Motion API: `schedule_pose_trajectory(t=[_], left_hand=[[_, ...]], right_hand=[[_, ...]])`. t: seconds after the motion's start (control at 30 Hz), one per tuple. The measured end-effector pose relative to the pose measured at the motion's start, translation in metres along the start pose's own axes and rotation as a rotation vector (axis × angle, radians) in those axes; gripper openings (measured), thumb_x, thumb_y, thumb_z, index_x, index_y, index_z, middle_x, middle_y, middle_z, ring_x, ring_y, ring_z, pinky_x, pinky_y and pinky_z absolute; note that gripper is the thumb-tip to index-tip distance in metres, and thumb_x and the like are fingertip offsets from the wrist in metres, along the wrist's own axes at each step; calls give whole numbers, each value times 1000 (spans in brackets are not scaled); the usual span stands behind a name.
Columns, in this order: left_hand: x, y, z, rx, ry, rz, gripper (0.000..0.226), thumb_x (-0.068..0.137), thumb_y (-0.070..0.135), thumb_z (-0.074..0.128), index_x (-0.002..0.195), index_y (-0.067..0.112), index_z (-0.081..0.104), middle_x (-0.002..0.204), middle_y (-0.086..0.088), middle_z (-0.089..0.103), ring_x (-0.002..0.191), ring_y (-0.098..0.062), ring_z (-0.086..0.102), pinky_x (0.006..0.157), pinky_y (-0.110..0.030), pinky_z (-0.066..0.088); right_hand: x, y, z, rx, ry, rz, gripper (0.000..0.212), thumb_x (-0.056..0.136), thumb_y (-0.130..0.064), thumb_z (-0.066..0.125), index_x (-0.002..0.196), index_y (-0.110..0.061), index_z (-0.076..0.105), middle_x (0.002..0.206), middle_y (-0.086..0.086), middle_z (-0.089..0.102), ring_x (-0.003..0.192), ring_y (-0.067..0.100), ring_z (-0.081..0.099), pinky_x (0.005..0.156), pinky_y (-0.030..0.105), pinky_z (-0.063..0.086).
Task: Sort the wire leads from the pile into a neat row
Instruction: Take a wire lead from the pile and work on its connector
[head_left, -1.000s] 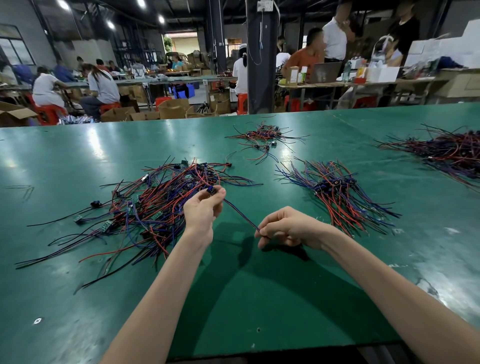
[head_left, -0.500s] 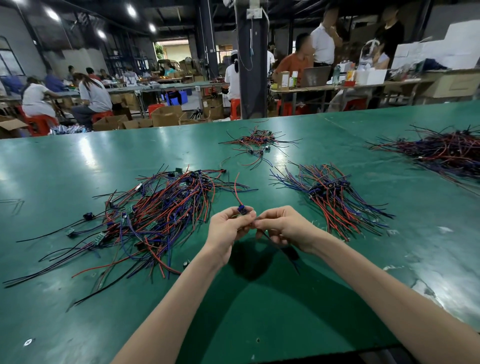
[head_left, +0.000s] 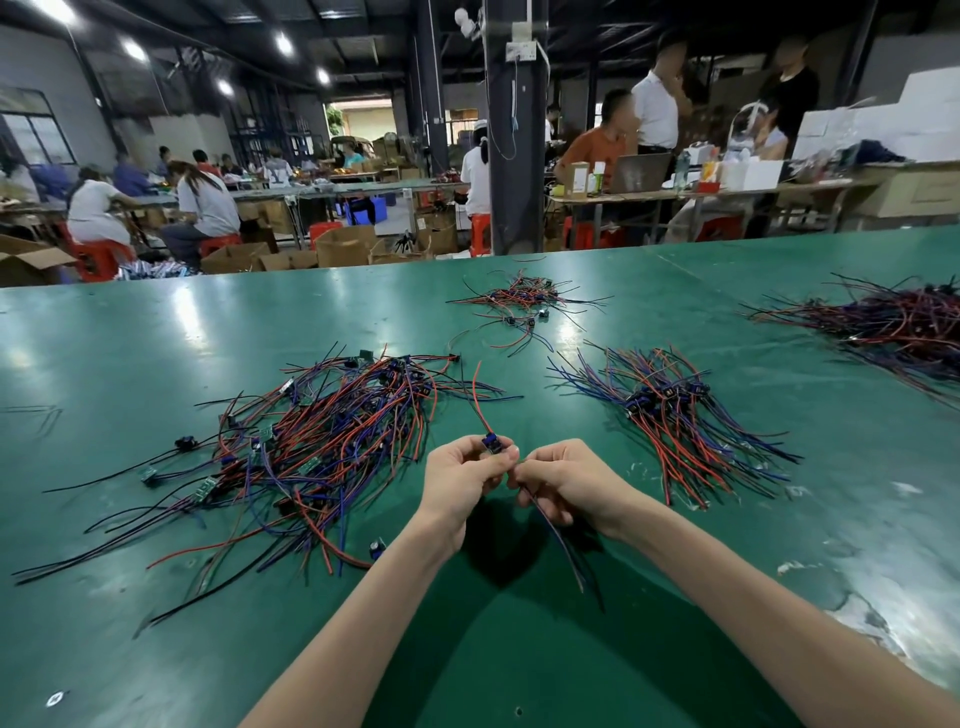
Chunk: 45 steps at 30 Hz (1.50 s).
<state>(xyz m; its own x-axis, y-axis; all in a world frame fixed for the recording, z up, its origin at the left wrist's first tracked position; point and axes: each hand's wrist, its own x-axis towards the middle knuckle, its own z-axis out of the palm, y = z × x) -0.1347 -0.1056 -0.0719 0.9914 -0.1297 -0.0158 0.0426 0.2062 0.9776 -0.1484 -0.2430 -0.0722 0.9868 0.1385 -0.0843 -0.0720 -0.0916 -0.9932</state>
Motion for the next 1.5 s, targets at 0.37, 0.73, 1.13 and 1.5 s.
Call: schedule_pose_trajectory(t=[0.37,0.73,1.13,1.5], left_hand=[[6,0,-2,53,34,56,15,78,-8,69,76,7,66,56,6,61,52,-4,56,58,-14,49],[18,10,-19,-44,228,88,15,79,-6,69,76,9,68,68,-1,59,60,-7,49,61,-16,42],[26,15,-37,-101,345,75,15,80,-1,71,73,12,67,70,-1,56,65,-12,46,65,-22,43],[29,13,-40,-90,369,74,14,79,3,73,73,14,68,67,0,55,60,-11,45,61,-22,42]], right_hand=[[-1,-6,-2,7,-26,18,15,90,-3,58,75,2,59,51,6,63,26,4,36,28,12,23],[-2,-9,-3,-87,-76,13,19,85,-7,63,66,-8,63,56,6,65,28,6,34,31,12,22],[-6,-10,-14,-173,-284,-57,8,90,-9,62,84,-10,68,70,2,71,33,4,30,32,13,23],[-6,-9,-18,-212,-366,-30,11,95,-10,56,97,-11,66,67,2,64,35,3,34,33,13,22]])
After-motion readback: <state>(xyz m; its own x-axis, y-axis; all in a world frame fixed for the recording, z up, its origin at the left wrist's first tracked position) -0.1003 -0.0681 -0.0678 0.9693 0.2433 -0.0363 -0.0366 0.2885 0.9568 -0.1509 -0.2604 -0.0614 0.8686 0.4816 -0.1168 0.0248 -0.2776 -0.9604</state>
